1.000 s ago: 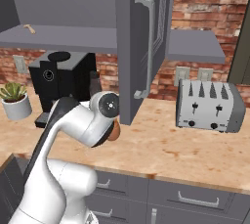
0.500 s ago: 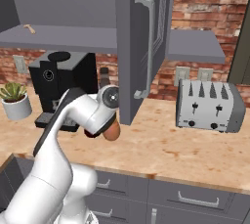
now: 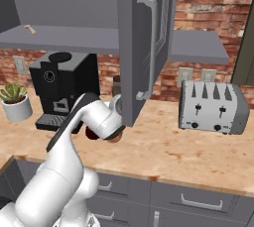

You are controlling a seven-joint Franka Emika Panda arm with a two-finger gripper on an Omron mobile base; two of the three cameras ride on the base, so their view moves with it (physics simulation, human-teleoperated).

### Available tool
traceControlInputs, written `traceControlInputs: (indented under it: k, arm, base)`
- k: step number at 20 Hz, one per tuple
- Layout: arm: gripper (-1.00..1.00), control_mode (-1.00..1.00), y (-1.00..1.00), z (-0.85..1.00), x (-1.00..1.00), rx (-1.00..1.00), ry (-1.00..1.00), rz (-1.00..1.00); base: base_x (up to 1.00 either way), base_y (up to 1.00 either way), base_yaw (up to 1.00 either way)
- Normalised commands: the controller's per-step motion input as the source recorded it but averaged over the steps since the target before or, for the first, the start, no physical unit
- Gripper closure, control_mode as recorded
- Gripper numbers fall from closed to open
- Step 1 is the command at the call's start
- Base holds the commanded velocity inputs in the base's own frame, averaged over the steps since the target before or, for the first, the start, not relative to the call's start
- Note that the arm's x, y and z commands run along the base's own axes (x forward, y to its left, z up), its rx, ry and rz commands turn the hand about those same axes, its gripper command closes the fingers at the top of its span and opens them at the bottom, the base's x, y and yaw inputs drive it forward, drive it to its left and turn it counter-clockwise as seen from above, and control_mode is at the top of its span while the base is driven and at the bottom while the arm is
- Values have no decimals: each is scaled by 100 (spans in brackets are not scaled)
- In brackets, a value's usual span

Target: Pick the syrup bottle and honey bottle from the cabinet and place them next to the mug.

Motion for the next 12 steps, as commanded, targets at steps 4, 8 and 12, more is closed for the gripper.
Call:
traceControlInputs:
  k: [4, 8, 12]
  arm:
    - [100, -100, -11, -38, 3, 0, 0, 0]
    - [100, -100, -21, -39, 8, 0, 0, 0]
    - [100, -100, -42, -30, 1, 0, 0, 0]
  base:
    - [0, 0, 0]
    - [0, 0, 0]
    - [0, 0, 0]
